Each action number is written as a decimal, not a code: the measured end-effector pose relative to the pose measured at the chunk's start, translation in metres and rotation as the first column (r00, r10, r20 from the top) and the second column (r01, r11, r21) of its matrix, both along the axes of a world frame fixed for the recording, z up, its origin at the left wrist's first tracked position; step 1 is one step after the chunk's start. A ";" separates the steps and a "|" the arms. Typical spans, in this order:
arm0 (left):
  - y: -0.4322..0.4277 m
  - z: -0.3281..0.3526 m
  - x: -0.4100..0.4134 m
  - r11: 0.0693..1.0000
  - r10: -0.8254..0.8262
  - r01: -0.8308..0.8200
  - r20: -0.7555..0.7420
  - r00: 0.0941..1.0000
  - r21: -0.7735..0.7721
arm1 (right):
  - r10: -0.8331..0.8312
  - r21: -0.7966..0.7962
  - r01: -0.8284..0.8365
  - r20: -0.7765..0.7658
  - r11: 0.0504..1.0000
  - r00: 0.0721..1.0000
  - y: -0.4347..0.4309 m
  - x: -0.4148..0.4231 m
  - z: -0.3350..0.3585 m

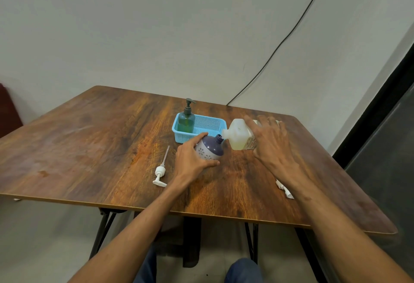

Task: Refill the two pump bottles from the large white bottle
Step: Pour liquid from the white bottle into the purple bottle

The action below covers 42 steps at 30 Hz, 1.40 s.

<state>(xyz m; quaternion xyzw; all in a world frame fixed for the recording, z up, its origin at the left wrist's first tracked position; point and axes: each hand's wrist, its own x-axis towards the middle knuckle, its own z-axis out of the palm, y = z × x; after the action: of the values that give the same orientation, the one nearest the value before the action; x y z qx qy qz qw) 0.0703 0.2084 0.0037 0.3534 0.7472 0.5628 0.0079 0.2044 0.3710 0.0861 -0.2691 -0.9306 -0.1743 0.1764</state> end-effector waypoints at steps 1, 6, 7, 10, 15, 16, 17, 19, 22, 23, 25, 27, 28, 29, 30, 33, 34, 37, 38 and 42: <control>0.000 0.000 0.000 1.000 -0.001 0.001 0.000 1.000 -0.001 | 0.000 0.004 0.000 0.000 1.000 1.000 0.000 0.000 0.000; 0.000 0.000 0.000 1.000 0.002 -0.002 -0.001 1.000 0.004 | -0.004 0.006 0.004 0.000 1.000 1.000 0.000 0.000 -0.001; 0.000 0.000 0.000 1.000 0.003 -0.003 -0.002 1.000 0.004 | -0.005 0.004 0.005 0.001 1.000 1.000 0.000 0.000 -0.001; 0.000 0.000 0.000 1.000 0.005 -0.005 -0.003 1.000 0.002 | -0.006 0.005 0.006 0.006 1.000 1.000 0.001 -0.001 -0.001; -0.001 0.000 0.001 1.000 0.007 -0.007 -0.001 1.000 0.001 | -0.001 0.027 0.001 0.000 1.000 1.000 0.002 -0.001 -0.001; -0.001 0.000 0.001 1.000 0.006 -0.006 0.000 1.000 0.002 | 0.000 0.028 0.000 -0.002 1.000 1.000 0.002 -0.001 -0.001; 0.000 0.000 0.001 1.000 0.006 -0.006 0.003 1.000 0.003 | 0.000 0.029 0.000 -0.004 1.000 1.000 0.002 0.000 -0.001; 0.000 0.000 0.001 1.000 0.005 -0.005 0.005 1.000 0.004 | -0.001 0.027 0.001 -0.001 1.000 1.000 0.001 -0.001 0.000; 0.000 -0.001 0.000 1.000 0.005 -0.005 0.008 1.000 0.004 | -0.002 0.014 0.002 0.005 1.000 1.000 0.000 -0.001 0.001; 0.000 -0.001 0.000 1.000 0.004 -0.004 0.010 1.000 0.007 | -0.002 0.013 0.002 0.009 1.000 1.000 0.000 -0.001 0.001; 0.000 -0.001 0.001 1.000 0.003 -0.003 0.012 1.000 0.012 | -0.003 0.019 0.003 0.013 1.000 1.000 0.000 -0.001 0.001; 0.000 -0.001 0.001 1.000 0.002 -0.002 0.016 1.000 0.011 | -0.005 0.020 0.004 0.012 1.000 1.000 0.000 -0.001 0.001; 0.000 -0.001 0.000 1.000 0.001 -0.001 0.018 1.000 0.010 | -0.005 0.021 0.005 0.011 1.000 1.000 0.000 -0.001 0.000; 0.001 -0.001 0.000 1.000 0.001 -0.001 0.018 1.000 0.010 | -0.007 0.023 0.006 0.010 1.000 1.000 0.000 -0.001 0.000; 0.001 -0.001 0.000 1.000 0.000 0.000 0.019 1.000 0.009 | -0.009 0.022 0.009 0.010 1.000 1.000 0.000 -0.001 0.001; 0.001 -0.002 0.000 1.000 0.000 0.000 0.023 1.000 0.008 | -0.009 0.027 0.008 0.010 1.000 1.000 0.000 -0.001 0.001; 0.001 -0.002 0.000 1.000 0.000 -0.001 0.024 1.000 0.007 | -0.008 0.030 0.008 0.011 1.000 1.000 0.000 -0.001 0.002; 0.002 -0.002 0.000 1.000 -0.005 0.005 0.023 1.000 0.003 | -0.008 0.037 0.007 0.013 0.999 1.000 0.000 -0.001 0.002; 0.002 -0.003 0.000 1.000 -0.006 0.006 0.022 1.000 0.003 | -0.008 0.039 0.007 0.012 0.999 1.000 0.000 -0.001 0.002; 0.002 -0.005 -0.001 1.000 -0.008 0.008 0.024 1.000 0.009 | -0.003 0.053 0.002 0.019 0.999 1.000 0.000 -0.001 0.003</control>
<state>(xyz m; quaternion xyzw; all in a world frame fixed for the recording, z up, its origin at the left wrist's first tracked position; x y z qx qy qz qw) 0.0692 0.2102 -0.0012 0.3498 0.7431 0.5703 0.0175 0.2032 0.3714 0.0891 -0.2640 -0.9269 -0.2018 0.1742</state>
